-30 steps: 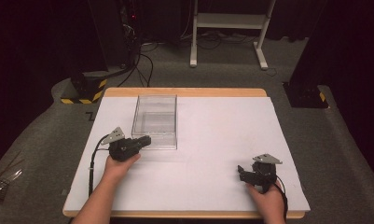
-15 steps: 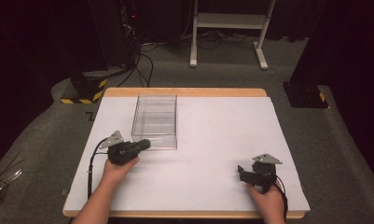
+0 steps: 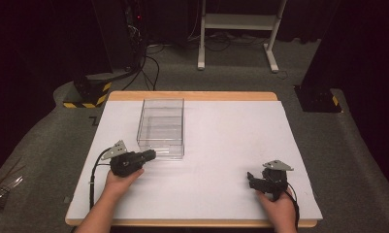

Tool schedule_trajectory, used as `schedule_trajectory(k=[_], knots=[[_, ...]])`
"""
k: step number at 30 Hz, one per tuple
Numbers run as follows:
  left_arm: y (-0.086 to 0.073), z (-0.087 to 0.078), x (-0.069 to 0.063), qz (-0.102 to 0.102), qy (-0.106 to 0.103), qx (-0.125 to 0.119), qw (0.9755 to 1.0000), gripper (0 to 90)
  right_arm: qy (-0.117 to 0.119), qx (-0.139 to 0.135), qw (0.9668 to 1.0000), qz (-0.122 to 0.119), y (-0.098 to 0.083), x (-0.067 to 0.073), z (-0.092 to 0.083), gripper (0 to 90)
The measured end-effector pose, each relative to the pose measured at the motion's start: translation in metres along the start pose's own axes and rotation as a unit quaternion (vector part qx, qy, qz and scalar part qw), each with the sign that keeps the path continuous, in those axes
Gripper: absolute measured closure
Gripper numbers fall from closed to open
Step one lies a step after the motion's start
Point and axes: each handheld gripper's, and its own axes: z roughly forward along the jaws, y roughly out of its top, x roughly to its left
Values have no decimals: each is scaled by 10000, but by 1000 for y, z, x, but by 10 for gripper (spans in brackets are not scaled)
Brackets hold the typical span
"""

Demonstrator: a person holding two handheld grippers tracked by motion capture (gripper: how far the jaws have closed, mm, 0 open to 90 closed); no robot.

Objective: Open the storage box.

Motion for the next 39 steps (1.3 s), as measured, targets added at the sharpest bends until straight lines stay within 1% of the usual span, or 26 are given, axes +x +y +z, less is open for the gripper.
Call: schedule_trajectory(k=[9,20,25,31,35,39], knots=[[-3,-7,-9,70,-48,54,9999,818,2,-2,10000,-2,0,0,0,166],[-11,-17,-24,48,-112,34,9999,822,4,-6,10000,-6,0,0,0,169],[-14,-22,-30,88,-153,60,9998,823,10,-4,10000,-11,0,0,0,170],[-17,-26,-36,54,-192,59,9998,825,12,-6,10000,-16,0,0,0,172],[-19,-27,-42,130,-257,130,9995,831,15,-6,10000,-13,0,0,0,175],[-20,-28,-46,184,-266,176,9993,834,19,-9,10000,-19,0,0,-1,178]])
